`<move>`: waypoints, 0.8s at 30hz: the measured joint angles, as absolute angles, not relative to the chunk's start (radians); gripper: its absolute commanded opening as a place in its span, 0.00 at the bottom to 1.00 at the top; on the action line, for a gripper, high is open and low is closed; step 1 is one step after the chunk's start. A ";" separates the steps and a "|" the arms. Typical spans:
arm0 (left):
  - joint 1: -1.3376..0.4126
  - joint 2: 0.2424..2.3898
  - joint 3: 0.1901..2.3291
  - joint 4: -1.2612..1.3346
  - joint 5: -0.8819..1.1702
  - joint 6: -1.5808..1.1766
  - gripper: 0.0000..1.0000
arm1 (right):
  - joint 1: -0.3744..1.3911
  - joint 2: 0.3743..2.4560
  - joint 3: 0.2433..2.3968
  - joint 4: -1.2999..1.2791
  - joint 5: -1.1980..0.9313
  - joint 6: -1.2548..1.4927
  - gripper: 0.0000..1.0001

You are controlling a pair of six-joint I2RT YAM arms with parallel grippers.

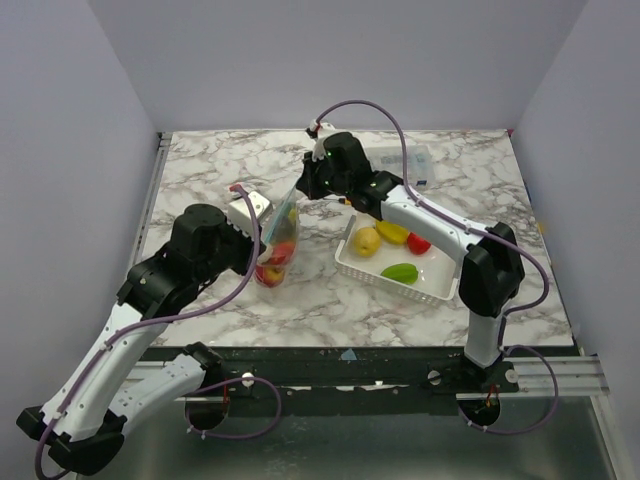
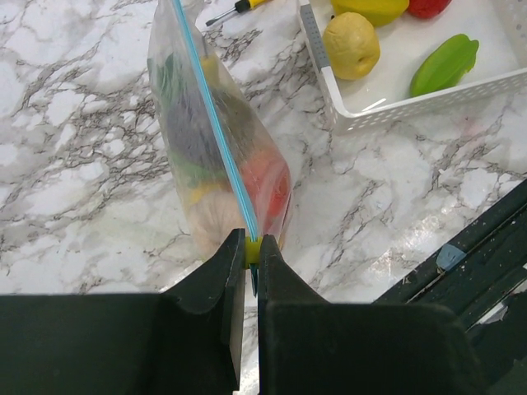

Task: Place the food in the zip-top bag and seal the zipper
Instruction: Place the zipper food storage bag at the center of the board.

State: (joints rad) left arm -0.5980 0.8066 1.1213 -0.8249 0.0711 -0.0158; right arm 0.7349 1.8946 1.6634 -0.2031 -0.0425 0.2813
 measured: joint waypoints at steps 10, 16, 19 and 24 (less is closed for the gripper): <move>-0.607 0.760 1.120 -0.831 0.043 -0.028 0.61 | 0.688 1.923 1.677 -0.202 -0.036 0.292 0.00; -0.609 0.731 1.149 -0.816 -0.058 -0.033 0.70 | 0.688 1.997 1.758 -0.213 -0.025 0.334 0.00; -0.609 0.692 1.150 -0.804 -0.106 -0.039 0.73 | 0.695 2.054 1.831 -0.239 0.026 0.387 0.00; -0.609 0.611 1.150 -0.773 -0.161 -0.051 0.73 | 0.702 2.157 1.947 -0.283 0.120 0.469 0.08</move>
State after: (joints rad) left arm -0.6090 0.6113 1.1500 -0.7734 -0.1608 -0.0505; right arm 0.7021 2.1574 1.9472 -0.2832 0.1196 0.4686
